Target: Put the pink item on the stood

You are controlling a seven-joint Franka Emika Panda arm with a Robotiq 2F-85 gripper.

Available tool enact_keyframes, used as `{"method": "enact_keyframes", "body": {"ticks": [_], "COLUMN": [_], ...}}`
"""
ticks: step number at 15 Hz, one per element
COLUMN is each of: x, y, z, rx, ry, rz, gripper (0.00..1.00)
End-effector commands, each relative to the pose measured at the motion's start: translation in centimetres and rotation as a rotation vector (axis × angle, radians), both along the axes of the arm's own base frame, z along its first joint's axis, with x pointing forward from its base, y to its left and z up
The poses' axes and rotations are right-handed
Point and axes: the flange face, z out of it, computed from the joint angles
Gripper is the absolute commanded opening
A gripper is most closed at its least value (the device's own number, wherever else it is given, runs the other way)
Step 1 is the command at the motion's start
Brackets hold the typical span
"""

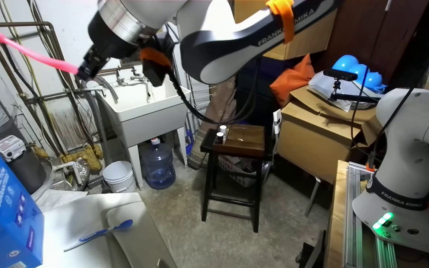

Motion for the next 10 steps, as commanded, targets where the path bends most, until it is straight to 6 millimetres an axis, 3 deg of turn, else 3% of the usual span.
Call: {"method": "enact_keyframes", "body": {"ticks": [1,3,4,6,10], "x": [-4.9,-7.9,-9.8,-12.5,-16.4], "y": [-0.9,-1.6,-1.9,-3.8,-9.9], "z": [-3.4,-6.4,-6.9,-9.8,-14.1], "rx": [-0.082,-0.121,-0.141,-0.178,-0.225], "ry": [0.078,0.153,0.155,0.224,0.345], "rz": [-0.164,-0.242,-0.267,-0.309,-0.367], "gripper": [0.01,0.01,0.01,0.01,0.01]}}
